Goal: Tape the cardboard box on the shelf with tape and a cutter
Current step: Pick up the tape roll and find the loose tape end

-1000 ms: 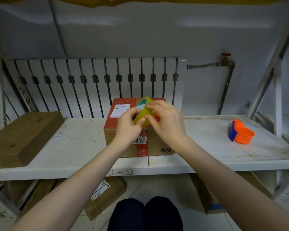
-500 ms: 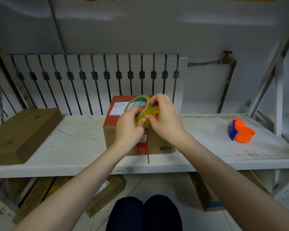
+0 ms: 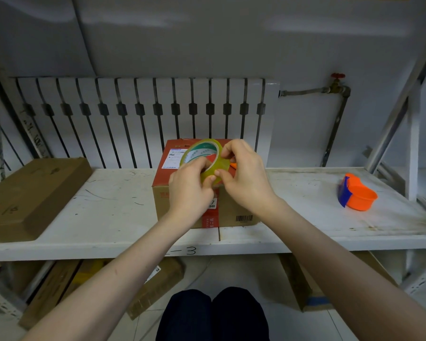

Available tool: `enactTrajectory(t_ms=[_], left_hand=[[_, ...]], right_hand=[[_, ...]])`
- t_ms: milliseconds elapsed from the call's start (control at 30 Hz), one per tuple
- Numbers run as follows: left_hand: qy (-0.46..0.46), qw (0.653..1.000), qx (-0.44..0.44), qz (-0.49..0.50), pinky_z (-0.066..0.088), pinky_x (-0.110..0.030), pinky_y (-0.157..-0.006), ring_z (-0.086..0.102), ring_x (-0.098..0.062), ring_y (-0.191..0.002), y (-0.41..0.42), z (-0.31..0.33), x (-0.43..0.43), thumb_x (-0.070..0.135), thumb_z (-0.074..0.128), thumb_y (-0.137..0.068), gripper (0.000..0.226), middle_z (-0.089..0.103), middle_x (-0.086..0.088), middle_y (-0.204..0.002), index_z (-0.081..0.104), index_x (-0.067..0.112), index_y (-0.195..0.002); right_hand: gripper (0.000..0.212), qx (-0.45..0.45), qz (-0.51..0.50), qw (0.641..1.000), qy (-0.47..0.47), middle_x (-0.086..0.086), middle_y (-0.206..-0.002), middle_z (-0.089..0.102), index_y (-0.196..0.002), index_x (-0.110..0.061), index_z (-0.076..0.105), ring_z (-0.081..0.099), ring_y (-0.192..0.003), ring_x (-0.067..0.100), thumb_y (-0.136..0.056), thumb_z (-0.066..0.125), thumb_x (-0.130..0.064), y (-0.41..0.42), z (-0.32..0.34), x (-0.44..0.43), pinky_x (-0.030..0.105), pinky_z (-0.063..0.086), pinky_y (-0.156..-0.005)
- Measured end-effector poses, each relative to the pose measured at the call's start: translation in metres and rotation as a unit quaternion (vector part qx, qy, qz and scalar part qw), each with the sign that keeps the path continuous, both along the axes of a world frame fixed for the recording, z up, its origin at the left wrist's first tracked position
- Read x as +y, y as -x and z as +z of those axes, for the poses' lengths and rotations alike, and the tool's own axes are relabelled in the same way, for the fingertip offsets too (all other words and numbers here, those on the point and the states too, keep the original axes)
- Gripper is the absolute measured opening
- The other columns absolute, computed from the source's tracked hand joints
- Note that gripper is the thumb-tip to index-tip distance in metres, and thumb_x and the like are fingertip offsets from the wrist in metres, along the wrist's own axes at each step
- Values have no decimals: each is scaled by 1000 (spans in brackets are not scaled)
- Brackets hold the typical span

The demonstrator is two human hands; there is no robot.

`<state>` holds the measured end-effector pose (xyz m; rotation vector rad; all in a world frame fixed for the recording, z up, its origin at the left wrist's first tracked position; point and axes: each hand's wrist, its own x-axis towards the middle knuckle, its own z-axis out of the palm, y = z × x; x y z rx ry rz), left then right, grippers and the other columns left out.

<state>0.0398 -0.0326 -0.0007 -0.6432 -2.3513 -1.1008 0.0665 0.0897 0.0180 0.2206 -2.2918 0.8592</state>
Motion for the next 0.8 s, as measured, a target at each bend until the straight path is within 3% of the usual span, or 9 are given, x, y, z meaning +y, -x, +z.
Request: enactTrajectory(t_ms=[167, 300, 567, 800], left_hand=[[-18, 999, -25, -26, 52, -43, -78, 58, -20, -85, 1, 0, 1, 13, 63, -84, 8, 62, 2, -87, 59, 18, -89], [-38, 997, -48, -39, 49, -32, -71, 57, -16, -82, -1, 5, 4, 15, 64, -85, 13, 60, 5, -85, 54, 23, -84], [-5, 998, -57, -19, 53, -37, -81, 56, -14, -89, -5, 7, 7, 17, 64, -86, 16, 57, 8, -91, 51, 25, -88], [22, 1000, -20, -5, 50, -43, -81, 58, -22, -89, -7, 9, 5, 16, 63, -85, 17, 58, 6, -89, 49, 24, -87]], right_hand=[[21, 5, 31, 999, -3, -5, -90, 51, -89, -15, 51, 51, -81, 9, -79, 65, -2, 1, -6, 5, 21, 47, -69], [44, 12, -15, 1000, 23, -9, -108, 38, -105, -23, 43, 48, -97, 5, -75, 74, -15, 6, -1, 13, 18, 48, -80], [57, -6, 5, 999, -39, -5, -117, 29, -116, -21, 37, 47, -96, 5, -74, 73, -7, 6, 11, 15, 9, 45, -69], [60, 2, -5, 1000, -13, 2, -123, 31, -116, -20, 35, 47, -104, 8, -73, 74, -7, 1, 10, 10, 16, 48, -81]])
